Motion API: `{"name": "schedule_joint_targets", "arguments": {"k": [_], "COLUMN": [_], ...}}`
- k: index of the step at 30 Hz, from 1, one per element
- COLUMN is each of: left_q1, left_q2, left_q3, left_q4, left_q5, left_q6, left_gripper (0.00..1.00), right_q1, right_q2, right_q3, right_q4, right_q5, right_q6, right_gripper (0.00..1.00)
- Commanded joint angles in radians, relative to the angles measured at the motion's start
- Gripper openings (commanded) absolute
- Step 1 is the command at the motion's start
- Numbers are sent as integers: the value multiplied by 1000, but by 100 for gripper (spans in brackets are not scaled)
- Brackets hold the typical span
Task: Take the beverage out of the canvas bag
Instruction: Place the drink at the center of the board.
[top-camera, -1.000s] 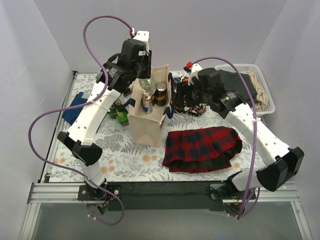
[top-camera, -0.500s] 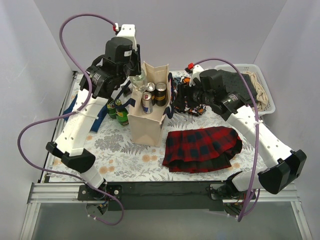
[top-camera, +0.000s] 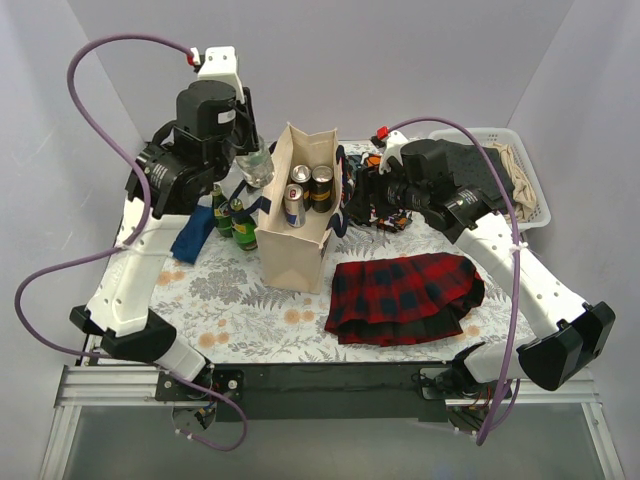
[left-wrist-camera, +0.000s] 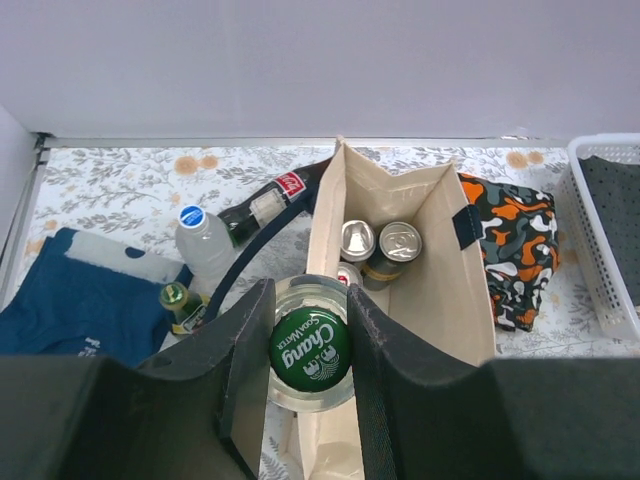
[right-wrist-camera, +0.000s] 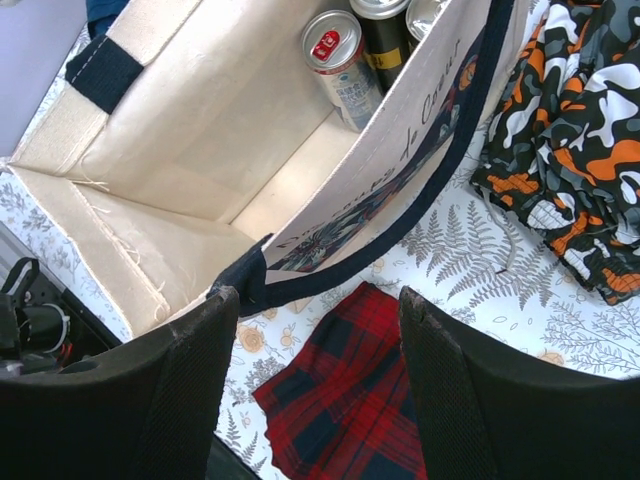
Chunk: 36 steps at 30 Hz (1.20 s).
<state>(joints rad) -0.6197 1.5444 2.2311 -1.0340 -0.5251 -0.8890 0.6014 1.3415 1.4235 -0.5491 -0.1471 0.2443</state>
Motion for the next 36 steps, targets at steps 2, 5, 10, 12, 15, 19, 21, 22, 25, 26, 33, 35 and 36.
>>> {"name": "schedule_joint_targets", "arguments": {"k": [2,5,10,12,15,19,21,22,25,26,33,35,36], "left_q1": [-5,-5,-5,-5,-5,-3,-3,-2,5,9,96,159,181], "left_q2": [-127,-156,-210,-237,-262,-282,-287,-294,-317,-322,-358,-369,-380], "left_q3": [-14,-50,-149,-178,-255,-333,-352,-369,-445,-482,-649,-688,-718], "left_q4": [54,23,-18,-35,-24,-20,-14,-2,34,38,129,162,170], "left_q5": [-113,-150,-203,-216,-240,-274,-288,-296,-306,-305,-221,-164,-147], "left_q6": [-37,-56,-111,-131,-148,-169,-177,-177,-183,-197,-196,-186,-183], "left_gripper": [0,0,0,0,0,0,0,0,0,0,0,0,0], "right_q1": [-5,-5,-2,-3,-3,-2,-2,0,-2,-2,-2,-2,0], "right_q2": [-21,-22,-25,-25,-22,-21,-24,-22,-24,-24,-25,-31,-33], "right_q3": [8,5,0,0,0,0,-3,-6,-11,-12,-18,-23,-28], "right_q4": [44,46,46,48,49,49,49,49,49,49,48,48,49], "right_q5": [-39,-45,-52,-52,-57,-62,-60,-59,-58,-58,-54,-51,-51], "right_q6": [19,21,24,24,23,21,21,20,16,15,16,16,15], "right_gripper": [71,71,71,71,71,71,71,71,71,71,71,71,71]}}
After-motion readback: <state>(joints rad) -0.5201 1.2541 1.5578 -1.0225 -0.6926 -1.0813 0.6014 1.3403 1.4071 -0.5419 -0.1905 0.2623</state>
